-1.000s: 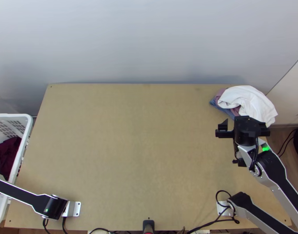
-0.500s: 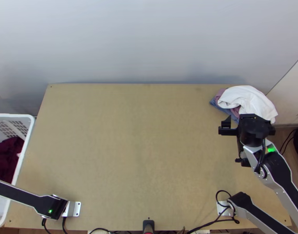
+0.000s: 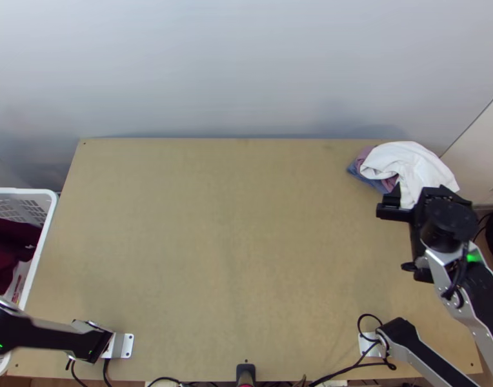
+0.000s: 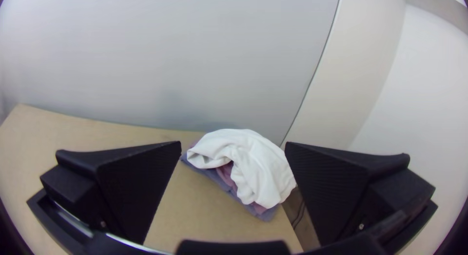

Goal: Fold the t-shirt

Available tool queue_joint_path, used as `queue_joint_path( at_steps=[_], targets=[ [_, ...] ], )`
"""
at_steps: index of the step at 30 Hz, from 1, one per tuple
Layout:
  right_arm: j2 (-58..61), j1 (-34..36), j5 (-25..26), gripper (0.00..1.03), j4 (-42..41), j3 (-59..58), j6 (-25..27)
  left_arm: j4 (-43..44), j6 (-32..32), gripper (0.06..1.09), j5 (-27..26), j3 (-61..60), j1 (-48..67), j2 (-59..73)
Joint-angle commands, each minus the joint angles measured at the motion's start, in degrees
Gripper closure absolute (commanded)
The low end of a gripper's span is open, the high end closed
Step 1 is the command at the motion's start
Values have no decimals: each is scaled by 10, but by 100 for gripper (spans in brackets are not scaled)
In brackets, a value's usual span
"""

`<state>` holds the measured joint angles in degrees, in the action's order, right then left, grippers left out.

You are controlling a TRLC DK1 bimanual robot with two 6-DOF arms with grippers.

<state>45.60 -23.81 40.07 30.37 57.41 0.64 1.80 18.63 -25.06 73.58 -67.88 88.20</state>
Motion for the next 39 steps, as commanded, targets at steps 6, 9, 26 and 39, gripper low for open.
queue_joint_path(
  at_steps=[6,9,26,39],
  targets=[
    [-31,11,0,4,14,24,1,-109,42,105,-93,-41,177,-346],
    [-32,17,0,4,21,36,1,-131,54,105,-85,-53,263,-392],
    [-36,33,0,4,51,62,0,-160,62,105,271,-88,968,-315],
    [-6,56,-5,4,54,77,-3,-81,62,105,288,-16,1208,-78]
  ],
)
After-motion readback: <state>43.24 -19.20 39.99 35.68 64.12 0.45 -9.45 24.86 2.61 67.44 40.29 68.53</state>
